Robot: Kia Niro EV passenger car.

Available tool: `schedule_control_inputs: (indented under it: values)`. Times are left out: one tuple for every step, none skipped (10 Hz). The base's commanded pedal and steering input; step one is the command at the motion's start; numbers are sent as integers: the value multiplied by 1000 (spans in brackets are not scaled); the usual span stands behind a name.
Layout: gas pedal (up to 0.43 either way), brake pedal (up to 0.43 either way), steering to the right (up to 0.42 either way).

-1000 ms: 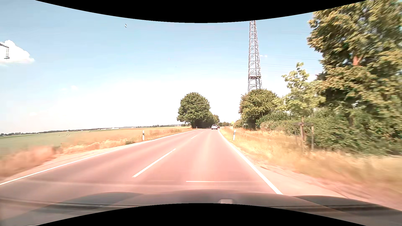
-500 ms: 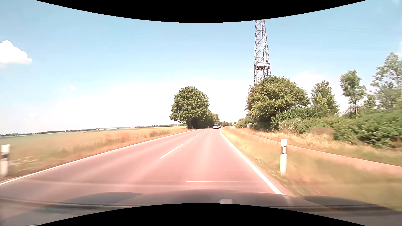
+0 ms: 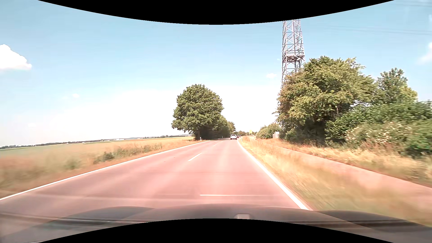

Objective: Follow the waypoints while adhering to traffic rules and regulations

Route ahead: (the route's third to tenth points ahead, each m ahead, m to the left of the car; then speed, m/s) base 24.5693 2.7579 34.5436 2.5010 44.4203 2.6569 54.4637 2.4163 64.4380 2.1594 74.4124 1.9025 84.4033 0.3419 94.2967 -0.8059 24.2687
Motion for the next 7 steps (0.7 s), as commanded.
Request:
schedule_control_inputs:
  values:
    - [169,0,4]
    - [169,0,6]
    - [169,0,7]
    - [169,0,9]
    - [169,0,10]
    - [169,0,10]
    - [169,0,9]
